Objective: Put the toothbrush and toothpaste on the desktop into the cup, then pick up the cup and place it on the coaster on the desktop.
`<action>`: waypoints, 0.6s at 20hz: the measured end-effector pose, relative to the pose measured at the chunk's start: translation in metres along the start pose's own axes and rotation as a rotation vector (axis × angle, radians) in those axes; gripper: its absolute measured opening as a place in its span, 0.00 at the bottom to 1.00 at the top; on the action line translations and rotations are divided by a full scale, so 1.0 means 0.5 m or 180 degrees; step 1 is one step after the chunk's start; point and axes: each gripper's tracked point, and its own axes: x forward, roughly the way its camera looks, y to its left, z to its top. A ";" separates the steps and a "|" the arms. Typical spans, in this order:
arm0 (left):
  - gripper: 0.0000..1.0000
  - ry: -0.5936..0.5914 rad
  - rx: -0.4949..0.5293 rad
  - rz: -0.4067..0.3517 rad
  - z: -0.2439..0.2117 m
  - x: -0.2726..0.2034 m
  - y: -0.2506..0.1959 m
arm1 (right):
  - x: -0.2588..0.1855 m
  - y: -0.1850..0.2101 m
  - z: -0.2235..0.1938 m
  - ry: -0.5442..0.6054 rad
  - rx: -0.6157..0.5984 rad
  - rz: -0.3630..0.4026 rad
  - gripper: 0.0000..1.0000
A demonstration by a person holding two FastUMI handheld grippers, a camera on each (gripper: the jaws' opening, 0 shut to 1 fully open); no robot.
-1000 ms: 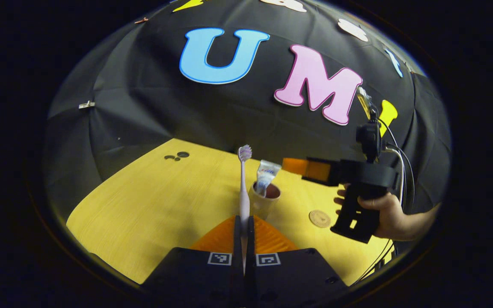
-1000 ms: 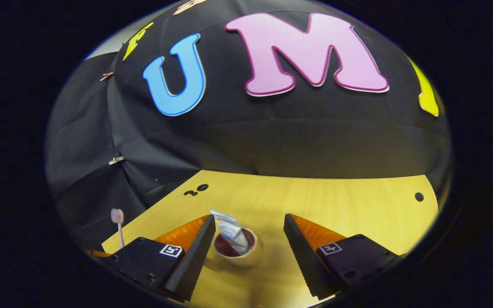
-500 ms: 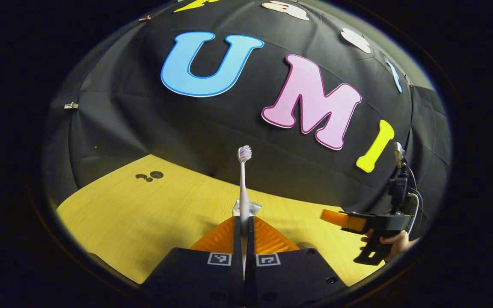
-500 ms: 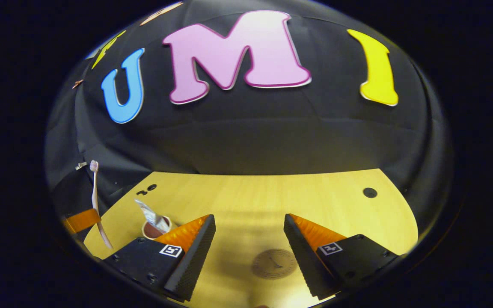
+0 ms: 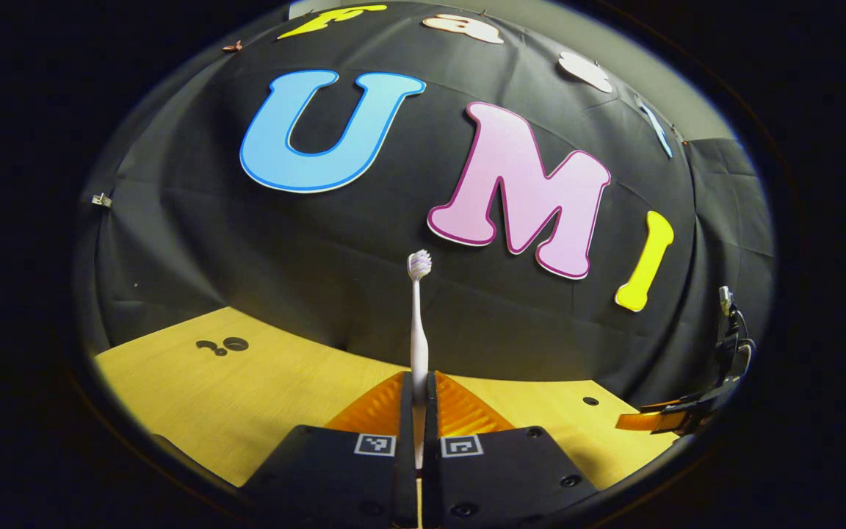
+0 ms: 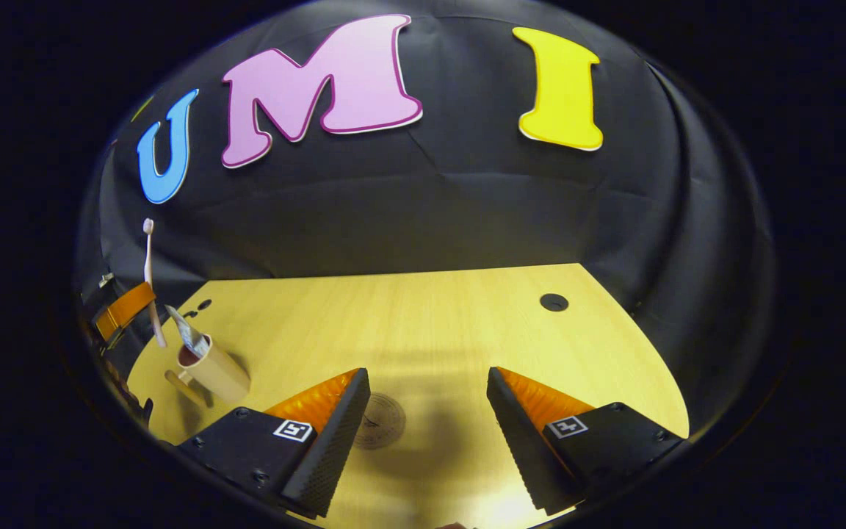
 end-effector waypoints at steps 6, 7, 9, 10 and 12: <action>0.10 -0.0110 0.0296 -0.0038 -0.041 0.006 0.002 | -0.022 -0.042 -0.047 0.0126 -0.0009 -0.0080 0.99; 0.11 -0.0117 0.0323 -0.0039 -0.043 0.011 0.002 | -0.023 -0.044 -0.052 0.0134 -0.0025 -0.0087 0.99; 0.11 -0.0108 0.0350 0.0012 -0.055 0.014 0.010 | -0.024 -0.043 -0.065 0.0174 -0.0052 -0.0104 0.99; 0.12 -0.0086 0.0341 -0.0003 -0.063 0.011 0.011 | -0.026 -0.041 -0.074 0.0200 -0.0054 -0.0105 0.99; 0.16 -0.0047 0.0326 0.0001 -0.074 0.006 0.016 | -0.029 -0.032 -0.080 0.0236 -0.0043 -0.0082 0.99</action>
